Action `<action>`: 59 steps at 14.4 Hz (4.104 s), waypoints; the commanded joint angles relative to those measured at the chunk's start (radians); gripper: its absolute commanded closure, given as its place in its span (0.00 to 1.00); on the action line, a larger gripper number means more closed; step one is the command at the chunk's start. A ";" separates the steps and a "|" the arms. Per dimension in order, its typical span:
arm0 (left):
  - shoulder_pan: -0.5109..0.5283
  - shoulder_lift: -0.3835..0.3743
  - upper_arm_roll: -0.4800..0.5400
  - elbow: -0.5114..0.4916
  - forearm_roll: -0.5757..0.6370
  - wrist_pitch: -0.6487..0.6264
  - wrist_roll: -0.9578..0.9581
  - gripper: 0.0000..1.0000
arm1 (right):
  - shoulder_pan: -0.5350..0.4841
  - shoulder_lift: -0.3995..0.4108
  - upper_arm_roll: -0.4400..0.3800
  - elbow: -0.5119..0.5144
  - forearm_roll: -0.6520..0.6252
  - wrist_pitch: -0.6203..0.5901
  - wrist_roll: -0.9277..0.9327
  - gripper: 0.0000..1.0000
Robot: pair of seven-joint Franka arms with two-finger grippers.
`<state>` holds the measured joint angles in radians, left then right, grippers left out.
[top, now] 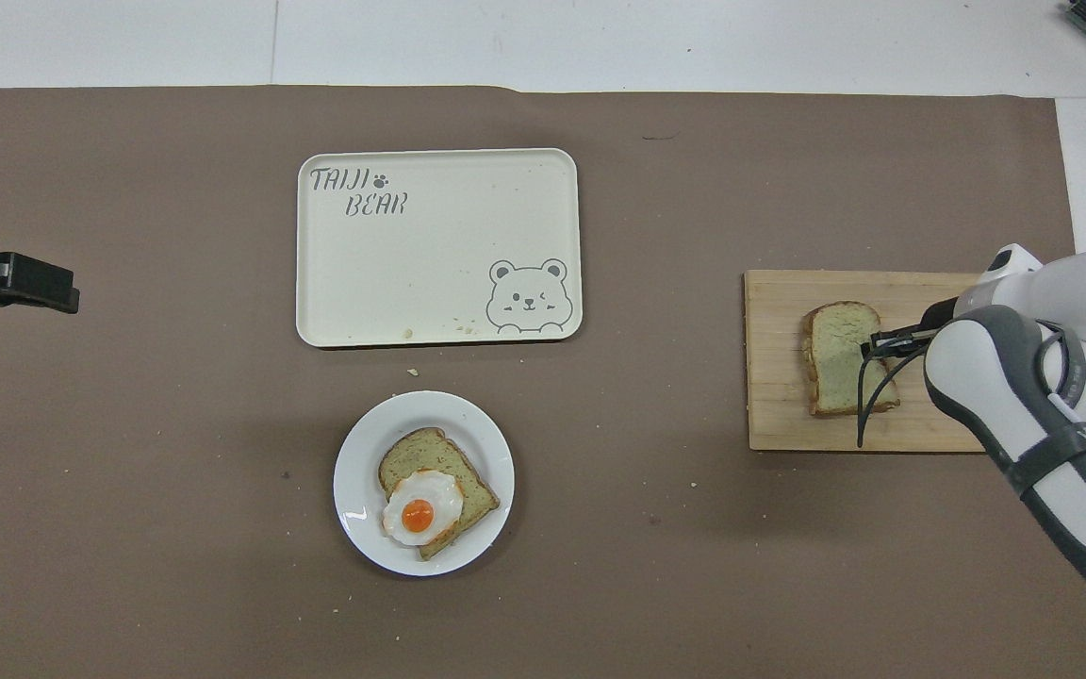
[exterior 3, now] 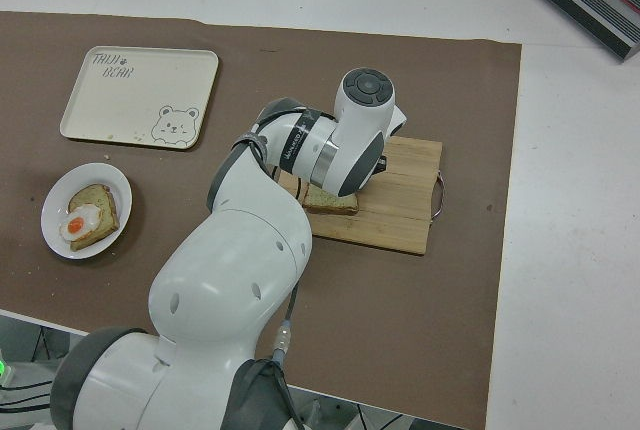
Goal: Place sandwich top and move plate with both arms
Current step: 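Grasp the bread slice with the right gripper and lift it, then carry the bread slice with the right gripper over the egg plate, then lower the bread onto the egg and open the right gripper, then withdraw the right gripper while the left gripper reaches toward the plate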
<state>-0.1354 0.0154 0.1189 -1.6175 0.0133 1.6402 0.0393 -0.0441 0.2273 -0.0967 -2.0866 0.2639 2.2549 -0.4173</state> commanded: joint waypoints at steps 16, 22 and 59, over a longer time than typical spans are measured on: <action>0.007 0.006 -0.001 0.015 -0.007 -0.017 0.013 0.00 | 0.283 -0.080 0.015 0.266 0.020 -0.417 0.469 1.00; 0.007 0.006 -0.001 0.015 -0.007 -0.017 0.013 0.00 | 0.535 -0.065 0.046 0.261 0.097 -0.336 0.751 1.00; -0.013 -0.038 -0.024 -0.021 -0.079 -0.040 0.007 0.00 | 0.508 -0.137 0.034 0.226 -0.189 -0.153 0.776 0.00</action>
<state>-0.1398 0.0068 0.0974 -1.6173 -0.0225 1.6290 0.0409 0.5154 0.1322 -0.0747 -1.8466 0.1054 2.1314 0.3646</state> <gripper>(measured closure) 0.000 0.000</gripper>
